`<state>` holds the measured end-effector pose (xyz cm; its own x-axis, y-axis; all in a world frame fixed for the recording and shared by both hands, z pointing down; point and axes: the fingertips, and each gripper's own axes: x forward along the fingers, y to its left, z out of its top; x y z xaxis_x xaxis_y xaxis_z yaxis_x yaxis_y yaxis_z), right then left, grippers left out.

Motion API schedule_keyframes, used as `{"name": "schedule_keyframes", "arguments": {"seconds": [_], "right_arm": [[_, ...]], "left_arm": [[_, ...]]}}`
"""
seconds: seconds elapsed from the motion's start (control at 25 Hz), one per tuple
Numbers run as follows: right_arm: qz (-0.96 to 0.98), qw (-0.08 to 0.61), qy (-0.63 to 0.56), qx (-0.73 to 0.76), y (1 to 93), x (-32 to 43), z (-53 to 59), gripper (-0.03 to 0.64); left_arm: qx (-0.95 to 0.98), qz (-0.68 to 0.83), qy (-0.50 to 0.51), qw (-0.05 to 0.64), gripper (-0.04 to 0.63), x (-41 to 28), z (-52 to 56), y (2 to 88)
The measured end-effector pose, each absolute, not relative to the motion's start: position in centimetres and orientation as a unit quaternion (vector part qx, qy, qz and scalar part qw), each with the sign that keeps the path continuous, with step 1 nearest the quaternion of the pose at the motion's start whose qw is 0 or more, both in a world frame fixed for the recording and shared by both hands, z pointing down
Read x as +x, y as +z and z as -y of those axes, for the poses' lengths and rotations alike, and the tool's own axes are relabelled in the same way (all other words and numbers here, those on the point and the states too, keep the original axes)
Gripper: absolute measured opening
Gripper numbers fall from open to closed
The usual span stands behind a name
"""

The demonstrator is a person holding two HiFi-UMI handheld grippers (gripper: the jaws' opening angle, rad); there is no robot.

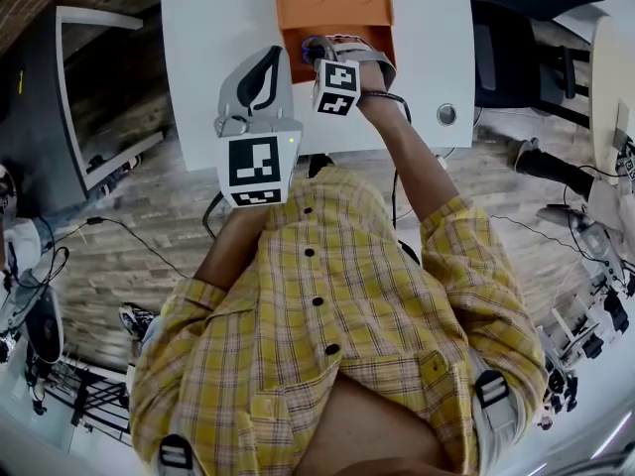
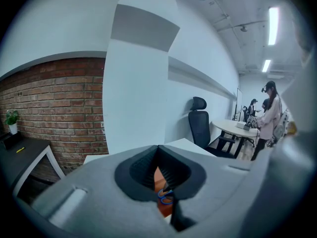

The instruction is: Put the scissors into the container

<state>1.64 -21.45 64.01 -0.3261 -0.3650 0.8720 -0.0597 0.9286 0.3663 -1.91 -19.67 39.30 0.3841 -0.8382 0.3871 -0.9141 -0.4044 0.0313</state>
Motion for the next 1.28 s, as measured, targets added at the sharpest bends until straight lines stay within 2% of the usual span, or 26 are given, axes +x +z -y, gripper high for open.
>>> {"name": "schedule_keyframes", "arguments": {"seconds": [0.52,0.84,1.28], "right_arm": [[0.81,0.541,-0.115,0.194,60.6,1.7,20.4,0.006],[0.816,0.518,-0.109,0.231,58.2,1.8,19.6,0.006],[0.859,0.406,-0.014,0.312,51.8,1.5,18.9,0.006]], "left_arm": [[0.835,0.519,0.15,0.103,0.002,-2.2,18.1,37.6],[0.839,0.515,0.144,0.095,0.002,-2.3,17.1,37.0],[0.844,0.512,0.138,0.083,0.002,-2.4,16.2,35.8]]}}
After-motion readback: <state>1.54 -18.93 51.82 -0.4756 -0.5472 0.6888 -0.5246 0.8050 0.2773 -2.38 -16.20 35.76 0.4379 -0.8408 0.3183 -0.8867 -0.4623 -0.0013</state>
